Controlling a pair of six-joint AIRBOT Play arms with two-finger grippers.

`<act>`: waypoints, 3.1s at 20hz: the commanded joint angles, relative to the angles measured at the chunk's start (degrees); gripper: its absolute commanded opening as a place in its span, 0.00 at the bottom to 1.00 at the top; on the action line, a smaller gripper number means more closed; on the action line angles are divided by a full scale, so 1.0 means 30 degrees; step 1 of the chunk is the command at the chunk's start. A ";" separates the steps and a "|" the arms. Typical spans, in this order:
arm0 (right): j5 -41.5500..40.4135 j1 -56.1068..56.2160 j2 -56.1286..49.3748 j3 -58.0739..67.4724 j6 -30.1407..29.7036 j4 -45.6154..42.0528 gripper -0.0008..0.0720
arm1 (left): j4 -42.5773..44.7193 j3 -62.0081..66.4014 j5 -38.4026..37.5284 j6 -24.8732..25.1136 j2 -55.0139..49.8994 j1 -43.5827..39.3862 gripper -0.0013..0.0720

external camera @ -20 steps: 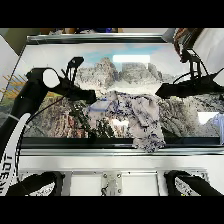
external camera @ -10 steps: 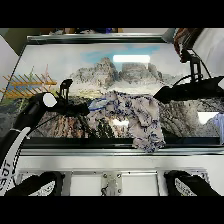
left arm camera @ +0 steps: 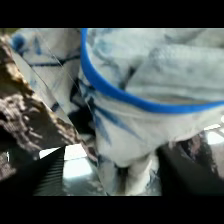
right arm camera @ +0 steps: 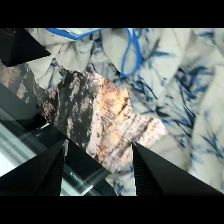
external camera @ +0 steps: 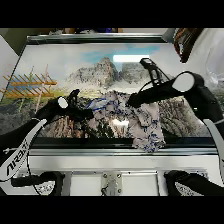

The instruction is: Fold the clothes and pants, and hang the long-sleeved shirts on hangers.

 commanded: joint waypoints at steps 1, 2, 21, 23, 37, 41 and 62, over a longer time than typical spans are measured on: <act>-0.1202 0.1392 -0.2747 0.1486 -0.0058 -0.0058 0.61 | -0.0182 -0.0015 0.0845 0.0131 -0.0627 0.0066 0.09; -0.1253 0.1559 -0.3672 0.2164 -0.0066 -0.0051 0.61 | -0.0153 0.0000 0.0831 0.0138 -0.0503 0.0284 0.04; -0.4510 0.1719 -1.0287 0.3526 0.3606 -0.0051 0.61 | -0.0095 -0.0007 -0.1319 0.1778 0.1953 0.1756 0.04; -0.3876 0.1727 -1.0499 0.3534 0.3599 -0.0051 0.61 | -0.0087 -0.0007 -0.1326 0.1778 0.1953 0.1756 0.04; 0.2980 -0.0364 -0.7708 1.3675 0.2776 0.0648 0.03 | -0.0240 0.9151 -0.1814 0.1778 0.6674 0.1005 0.04; 0.1304 -0.0918 -0.3672 1.6895 0.4022 0.0969 0.03 | -0.0124 1.7384 -0.1297 0.2514 0.7606 -0.1137 0.04; -0.2907 -0.0947 -0.2863 1.4273 0.5493 -0.6492 0.03 | 0.0219 2.0786 -0.0109 0.1894 0.1086 -0.0109 0.04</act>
